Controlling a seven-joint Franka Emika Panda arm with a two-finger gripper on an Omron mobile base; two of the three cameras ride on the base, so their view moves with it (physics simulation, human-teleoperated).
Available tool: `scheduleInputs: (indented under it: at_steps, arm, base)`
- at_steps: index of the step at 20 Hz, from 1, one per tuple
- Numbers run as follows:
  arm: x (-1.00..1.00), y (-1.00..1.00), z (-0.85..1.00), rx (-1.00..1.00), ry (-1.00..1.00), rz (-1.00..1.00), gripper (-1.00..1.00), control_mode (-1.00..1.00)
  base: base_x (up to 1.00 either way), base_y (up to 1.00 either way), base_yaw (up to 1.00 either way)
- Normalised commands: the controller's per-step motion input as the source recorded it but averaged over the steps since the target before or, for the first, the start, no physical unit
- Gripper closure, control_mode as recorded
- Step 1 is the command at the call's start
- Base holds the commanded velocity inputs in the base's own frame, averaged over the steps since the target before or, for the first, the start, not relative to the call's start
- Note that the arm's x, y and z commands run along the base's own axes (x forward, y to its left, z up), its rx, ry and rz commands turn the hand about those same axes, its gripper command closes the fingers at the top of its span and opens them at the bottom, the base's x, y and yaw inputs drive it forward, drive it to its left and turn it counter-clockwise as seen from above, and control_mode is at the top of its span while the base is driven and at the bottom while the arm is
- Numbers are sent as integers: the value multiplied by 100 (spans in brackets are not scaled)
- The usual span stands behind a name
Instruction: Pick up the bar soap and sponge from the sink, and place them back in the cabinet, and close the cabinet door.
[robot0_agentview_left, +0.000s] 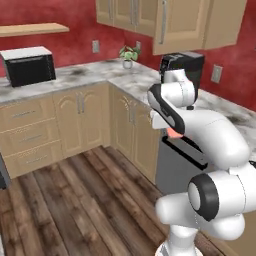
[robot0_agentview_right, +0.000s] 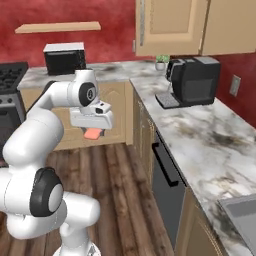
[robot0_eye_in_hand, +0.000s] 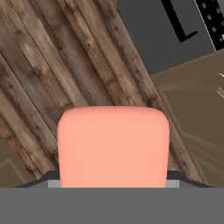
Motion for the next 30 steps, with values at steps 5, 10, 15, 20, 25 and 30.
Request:
scheduleInputs:
  at_steps: [5,10,15,20,25,30]
  arm:
    - [0,0,0,0,0,0,100,100]
    - [0,0,0,0,0,0,100,100]
    - [0,0,0,0,0,0,100,100]
    - [0,0,0,0,0,0,100,100]
    - [0,0,0,0,0,0,100,100]
    - [0,0,0,0,0,0,100,100]
  base:
    - [19,36,39]
    - [20,45,37]
    - [54,51,22]
    - [95,26,8]
    - [94,0,3]
    - [71,-4,0]
